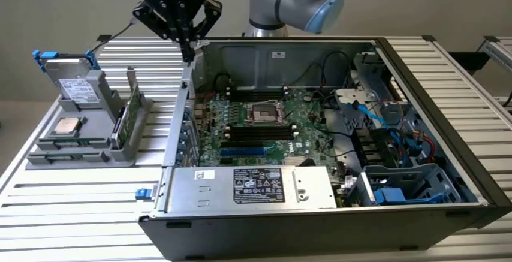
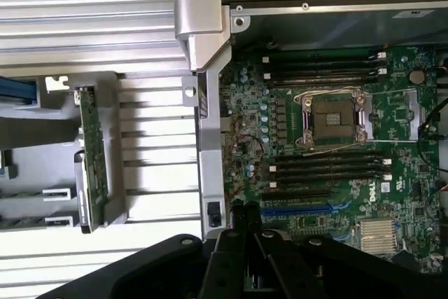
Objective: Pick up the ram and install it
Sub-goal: 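Reach for the ram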
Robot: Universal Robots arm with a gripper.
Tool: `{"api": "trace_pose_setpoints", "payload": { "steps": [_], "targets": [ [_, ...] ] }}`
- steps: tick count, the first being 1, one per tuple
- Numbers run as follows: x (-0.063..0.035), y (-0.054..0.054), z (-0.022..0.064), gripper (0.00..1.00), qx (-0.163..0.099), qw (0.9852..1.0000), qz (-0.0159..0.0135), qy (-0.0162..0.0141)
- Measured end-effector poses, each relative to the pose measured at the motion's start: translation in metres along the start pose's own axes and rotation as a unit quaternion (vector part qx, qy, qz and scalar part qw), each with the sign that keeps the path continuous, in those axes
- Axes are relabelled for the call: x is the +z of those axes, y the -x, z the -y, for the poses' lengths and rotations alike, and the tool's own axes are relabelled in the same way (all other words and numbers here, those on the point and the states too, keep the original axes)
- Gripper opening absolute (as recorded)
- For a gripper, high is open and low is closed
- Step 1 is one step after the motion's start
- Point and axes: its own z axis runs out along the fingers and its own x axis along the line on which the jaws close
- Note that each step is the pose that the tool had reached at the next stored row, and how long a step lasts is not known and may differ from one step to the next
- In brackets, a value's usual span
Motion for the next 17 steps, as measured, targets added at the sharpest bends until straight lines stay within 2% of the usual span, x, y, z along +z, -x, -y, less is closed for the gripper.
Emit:
{"api": "trace_pose_setpoints", "payload": {
  "steps": [10,17],
  "targets": [
    [-0.0005,-0.045,0.0033,0.10,0.000,1.0000,-0.0001,0.0000],
    [-0.0006,-0.077,0.0055,0.10,0.000,1.0000,-0.0024,-0.0002]
  ]
}}
